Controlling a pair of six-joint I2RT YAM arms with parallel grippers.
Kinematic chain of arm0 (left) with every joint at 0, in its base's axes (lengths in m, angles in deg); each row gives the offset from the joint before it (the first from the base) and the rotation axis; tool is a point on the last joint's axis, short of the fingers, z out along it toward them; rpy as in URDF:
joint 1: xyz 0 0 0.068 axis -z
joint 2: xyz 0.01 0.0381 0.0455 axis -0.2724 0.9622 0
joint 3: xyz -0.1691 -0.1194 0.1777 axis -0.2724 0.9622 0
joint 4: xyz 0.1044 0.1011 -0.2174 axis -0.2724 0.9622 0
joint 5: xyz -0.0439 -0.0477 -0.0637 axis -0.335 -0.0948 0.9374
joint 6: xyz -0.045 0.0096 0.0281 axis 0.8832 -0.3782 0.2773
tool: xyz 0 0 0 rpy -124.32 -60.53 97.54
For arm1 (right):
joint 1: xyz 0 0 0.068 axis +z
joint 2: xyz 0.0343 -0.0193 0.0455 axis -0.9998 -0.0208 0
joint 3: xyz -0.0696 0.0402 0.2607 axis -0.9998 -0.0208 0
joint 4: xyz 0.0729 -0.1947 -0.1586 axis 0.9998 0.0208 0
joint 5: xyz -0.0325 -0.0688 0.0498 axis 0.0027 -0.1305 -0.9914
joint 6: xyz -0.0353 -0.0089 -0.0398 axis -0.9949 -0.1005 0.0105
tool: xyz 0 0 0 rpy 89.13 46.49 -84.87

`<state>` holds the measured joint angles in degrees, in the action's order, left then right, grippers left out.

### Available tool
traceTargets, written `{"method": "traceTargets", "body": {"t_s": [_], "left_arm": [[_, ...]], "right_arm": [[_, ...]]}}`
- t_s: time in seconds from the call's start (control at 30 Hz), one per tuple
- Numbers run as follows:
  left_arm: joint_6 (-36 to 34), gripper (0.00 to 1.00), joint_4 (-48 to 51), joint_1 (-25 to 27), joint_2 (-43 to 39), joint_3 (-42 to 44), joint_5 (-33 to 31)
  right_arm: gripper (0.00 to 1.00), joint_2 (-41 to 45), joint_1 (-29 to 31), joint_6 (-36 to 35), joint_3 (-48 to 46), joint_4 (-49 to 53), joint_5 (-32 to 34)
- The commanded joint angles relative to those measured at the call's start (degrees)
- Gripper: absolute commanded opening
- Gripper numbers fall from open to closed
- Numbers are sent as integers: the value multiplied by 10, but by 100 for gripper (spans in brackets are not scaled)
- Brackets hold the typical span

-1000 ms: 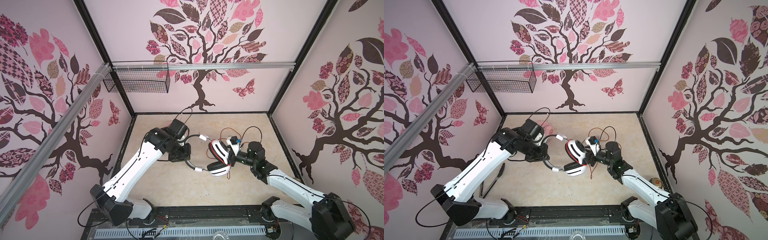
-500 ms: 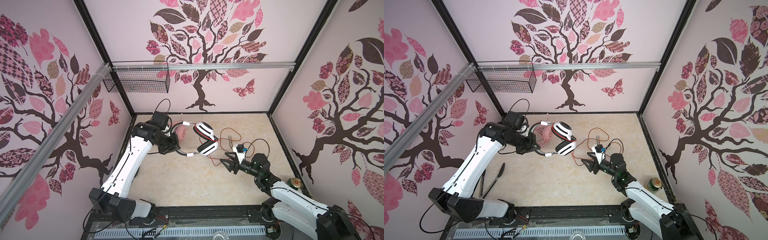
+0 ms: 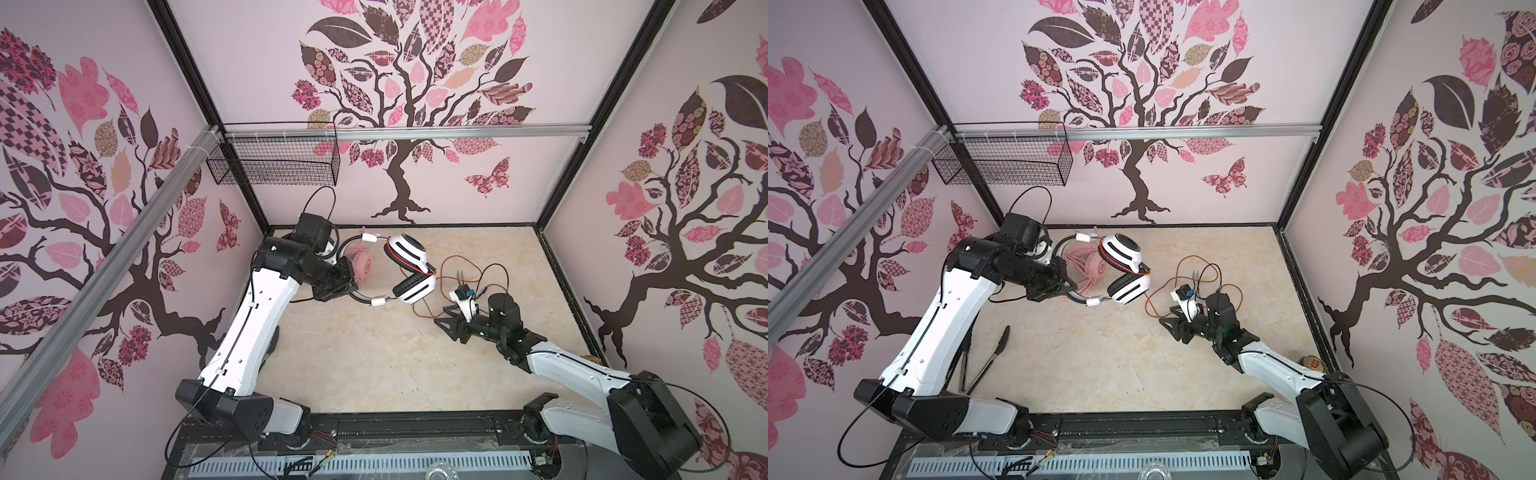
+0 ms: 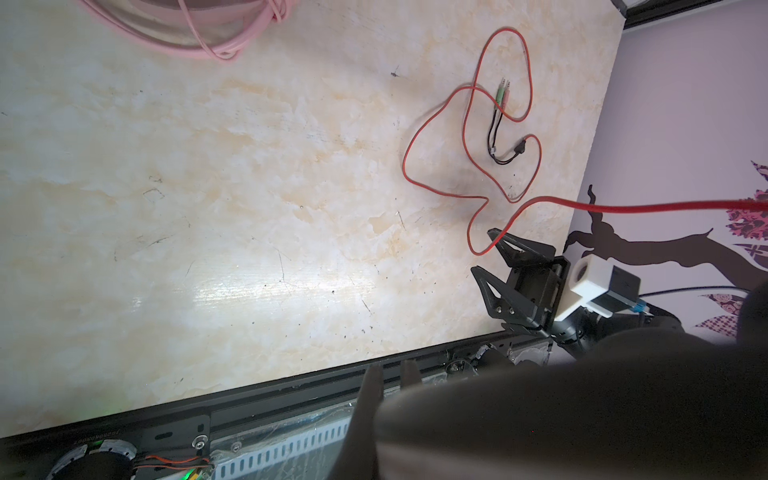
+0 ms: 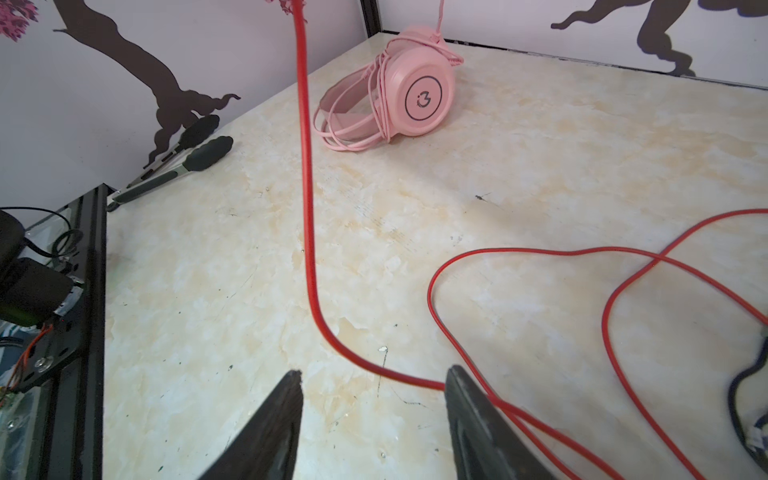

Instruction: Wrap the headphones

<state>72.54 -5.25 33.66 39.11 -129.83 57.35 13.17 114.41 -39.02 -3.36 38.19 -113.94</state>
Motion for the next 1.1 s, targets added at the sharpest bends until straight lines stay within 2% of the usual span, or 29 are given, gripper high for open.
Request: {"method": "traceTargets", "body": {"t_s": [0.0,0.43,0.57,0.87,1.07], "left_arm": [[-8,0,-11,-6,3,-42,20],[-22,0,16,-25,25,-114,29],[-22,0,17,-29,24,-117,35],[-23,0,18,-32,20,-119,39],[-27,0,27,-37,21,-141,42]], "right_arm": [[56,-38,7,-36,42,43,20],[54,-134,14,-72,113,44,57],[55,-150,13,-79,124,32,95],[60,-203,7,-23,149,-29,93],[60,-273,3,-9,204,-35,156]]}}
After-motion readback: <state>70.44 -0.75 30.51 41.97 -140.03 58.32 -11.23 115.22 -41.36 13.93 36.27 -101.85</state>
